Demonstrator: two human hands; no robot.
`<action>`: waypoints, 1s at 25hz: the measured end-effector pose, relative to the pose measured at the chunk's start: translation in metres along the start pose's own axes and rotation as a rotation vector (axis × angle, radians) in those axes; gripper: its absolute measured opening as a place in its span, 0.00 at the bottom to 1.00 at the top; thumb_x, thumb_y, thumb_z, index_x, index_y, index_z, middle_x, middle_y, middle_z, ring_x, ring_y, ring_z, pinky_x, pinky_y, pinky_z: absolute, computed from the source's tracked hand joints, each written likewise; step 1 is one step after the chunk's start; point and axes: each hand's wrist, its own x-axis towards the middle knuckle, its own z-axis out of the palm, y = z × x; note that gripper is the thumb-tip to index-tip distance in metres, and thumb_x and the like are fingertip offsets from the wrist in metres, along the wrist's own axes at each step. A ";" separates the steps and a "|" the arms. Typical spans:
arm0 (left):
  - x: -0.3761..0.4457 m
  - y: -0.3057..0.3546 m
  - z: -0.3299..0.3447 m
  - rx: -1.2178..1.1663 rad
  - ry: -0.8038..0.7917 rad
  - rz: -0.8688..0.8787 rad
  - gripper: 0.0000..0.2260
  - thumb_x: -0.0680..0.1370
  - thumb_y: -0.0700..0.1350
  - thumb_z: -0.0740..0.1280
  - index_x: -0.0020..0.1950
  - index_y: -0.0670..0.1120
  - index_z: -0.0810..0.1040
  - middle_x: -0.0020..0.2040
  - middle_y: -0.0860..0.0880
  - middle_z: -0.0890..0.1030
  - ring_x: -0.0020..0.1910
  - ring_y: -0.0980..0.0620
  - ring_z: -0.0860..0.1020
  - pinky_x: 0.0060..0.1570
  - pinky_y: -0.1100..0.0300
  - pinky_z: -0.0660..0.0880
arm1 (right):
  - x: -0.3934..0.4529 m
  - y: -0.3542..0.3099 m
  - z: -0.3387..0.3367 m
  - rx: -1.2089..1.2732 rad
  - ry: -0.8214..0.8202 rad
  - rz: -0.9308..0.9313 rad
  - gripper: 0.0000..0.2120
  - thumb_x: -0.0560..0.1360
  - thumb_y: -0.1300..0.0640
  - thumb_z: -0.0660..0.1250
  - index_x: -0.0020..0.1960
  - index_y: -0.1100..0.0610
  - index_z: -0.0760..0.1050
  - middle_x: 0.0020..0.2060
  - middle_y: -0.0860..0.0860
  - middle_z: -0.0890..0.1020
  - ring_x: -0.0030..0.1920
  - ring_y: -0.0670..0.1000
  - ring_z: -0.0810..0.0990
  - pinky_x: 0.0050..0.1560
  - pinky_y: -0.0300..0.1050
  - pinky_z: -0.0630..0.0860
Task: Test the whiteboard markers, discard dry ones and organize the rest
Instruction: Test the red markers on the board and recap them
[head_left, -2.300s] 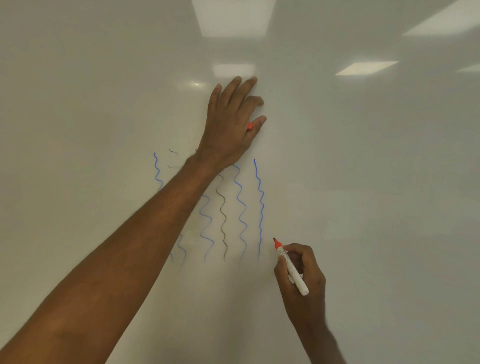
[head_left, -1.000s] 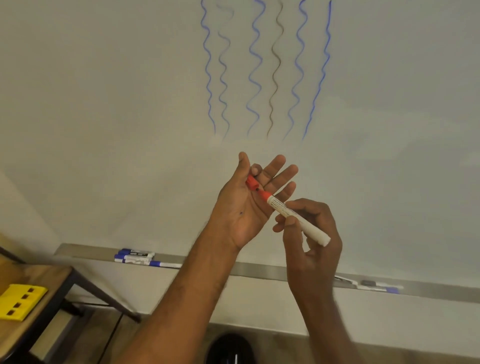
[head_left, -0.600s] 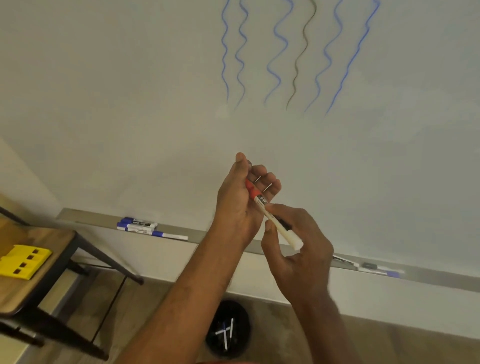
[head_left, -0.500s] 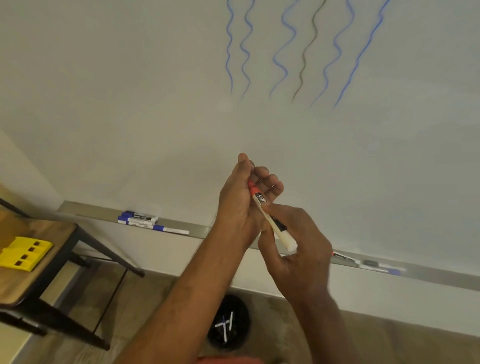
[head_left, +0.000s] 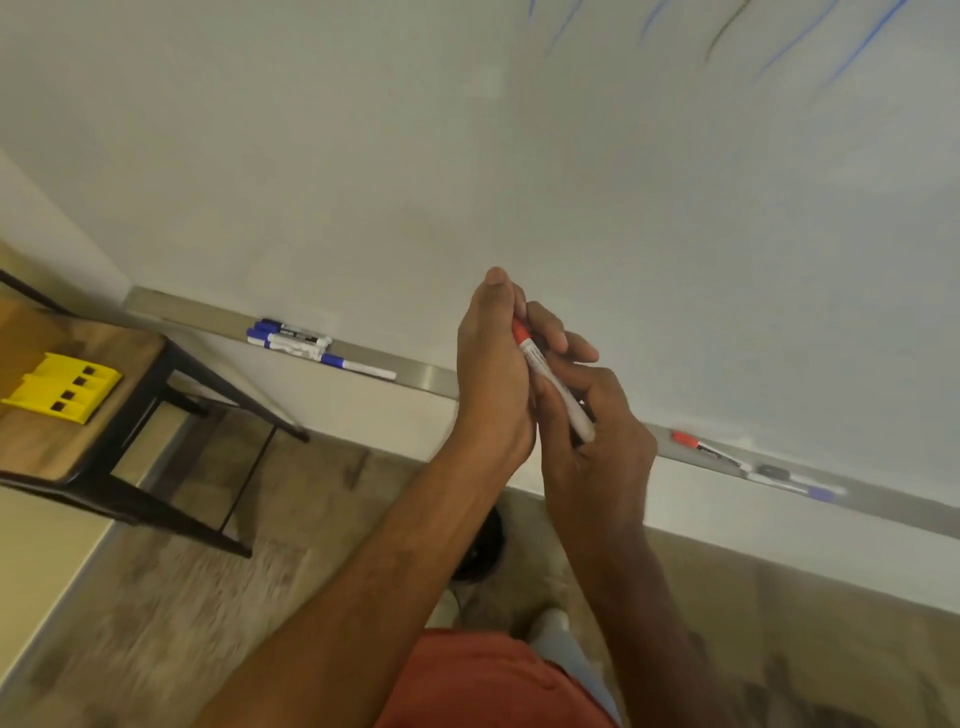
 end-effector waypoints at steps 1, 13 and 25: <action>0.002 -0.004 -0.005 0.022 0.023 0.007 0.18 0.87 0.52 0.54 0.39 0.46 0.69 0.28 0.46 0.75 0.29 0.44 0.80 0.38 0.56 0.80 | -0.003 0.001 0.005 0.030 -0.020 0.032 0.10 0.82 0.54 0.65 0.62 0.45 0.74 0.50 0.28 0.78 0.47 0.37 0.82 0.44 0.28 0.75; 0.040 -0.099 -0.109 0.459 0.300 -0.015 0.16 0.86 0.49 0.55 0.42 0.42 0.70 0.28 0.44 0.80 0.33 0.37 0.81 0.43 0.48 0.78 | -0.034 0.083 0.056 0.287 -0.302 0.759 0.07 0.83 0.52 0.66 0.55 0.52 0.81 0.40 0.48 0.82 0.34 0.42 0.78 0.33 0.35 0.73; 0.050 -0.266 -0.289 1.056 0.339 -0.566 0.21 0.85 0.56 0.57 0.48 0.40 0.78 0.38 0.44 0.81 0.38 0.43 0.83 0.40 0.51 0.80 | -0.135 0.236 0.097 -0.033 -0.708 1.147 0.12 0.84 0.60 0.61 0.64 0.60 0.78 0.45 0.52 0.84 0.34 0.43 0.80 0.35 0.33 0.76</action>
